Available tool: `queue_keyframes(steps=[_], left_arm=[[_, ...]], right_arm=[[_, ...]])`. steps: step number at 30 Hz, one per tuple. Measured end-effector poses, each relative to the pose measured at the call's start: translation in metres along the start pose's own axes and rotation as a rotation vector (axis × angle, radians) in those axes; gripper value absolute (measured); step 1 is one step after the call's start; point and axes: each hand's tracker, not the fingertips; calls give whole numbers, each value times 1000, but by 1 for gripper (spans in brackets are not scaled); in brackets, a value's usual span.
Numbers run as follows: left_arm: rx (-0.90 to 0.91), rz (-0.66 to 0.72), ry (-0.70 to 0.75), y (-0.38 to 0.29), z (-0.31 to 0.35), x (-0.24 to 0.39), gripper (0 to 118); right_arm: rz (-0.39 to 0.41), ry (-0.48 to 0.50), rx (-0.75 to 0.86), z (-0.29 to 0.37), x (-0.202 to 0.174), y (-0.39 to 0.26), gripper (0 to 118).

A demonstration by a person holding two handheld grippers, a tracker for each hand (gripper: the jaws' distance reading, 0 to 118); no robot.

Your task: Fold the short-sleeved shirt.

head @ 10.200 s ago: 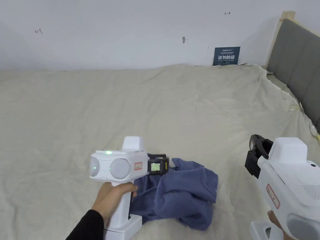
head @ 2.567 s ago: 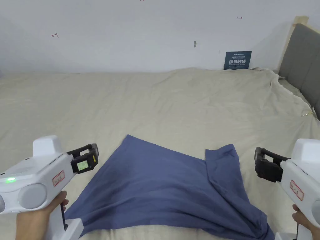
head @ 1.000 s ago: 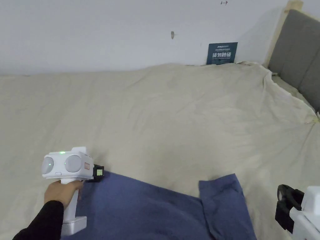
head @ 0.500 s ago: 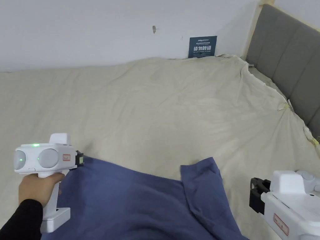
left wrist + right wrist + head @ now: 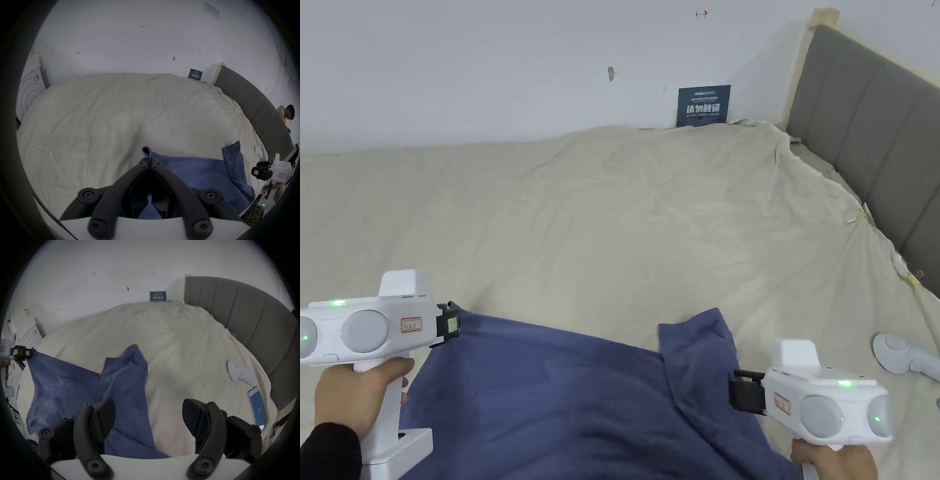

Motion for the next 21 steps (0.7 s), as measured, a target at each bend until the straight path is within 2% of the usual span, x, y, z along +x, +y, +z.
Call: queue_keyframes(steps=[2,4,6,8,9,11,12,13,14,16,18,21], left_arm=[[-2,3,3,-1,-3,-1,0],[-7,7,1,-3,-4,-2,0],[-10,8,1,-3,-8,-4,0],[-11,9,1,-5,-8,-6,0],[-12,10,2,-5,-9,-7,0],[-15,15,3,-6,-12,-12,0],[-16,17,4,-7,-12,-14,0],[-18,21,5,-8,-12,-15,0],[-19,23,8,-9,-13,-17,0],[-15,32,15,-11,-10,-20,0],[1,46,20,-13,-3,-23,0],[26,66,21,-14,13,-29,0]], right_arm=[[1,2,-20,-19,-3,5,86],[10,-2,-49,-39,-6,10,75],[12,-3,-75,-55,-8,13,58],[10,-3,-101,-57,-18,12,55],[12,0,-115,-62,-20,11,50],[35,-14,-106,-58,-25,9,45],[57,-3,-84,-67,-19,8,32],[92,-4,-75,-66,-20,8,7],[109,-17,-67,-63,-23,8,2],[97,14,-54,-51,-24,7,2],[46,51,-7,-33,-22,11,2],[40,97,72,0,-17,22,1]])
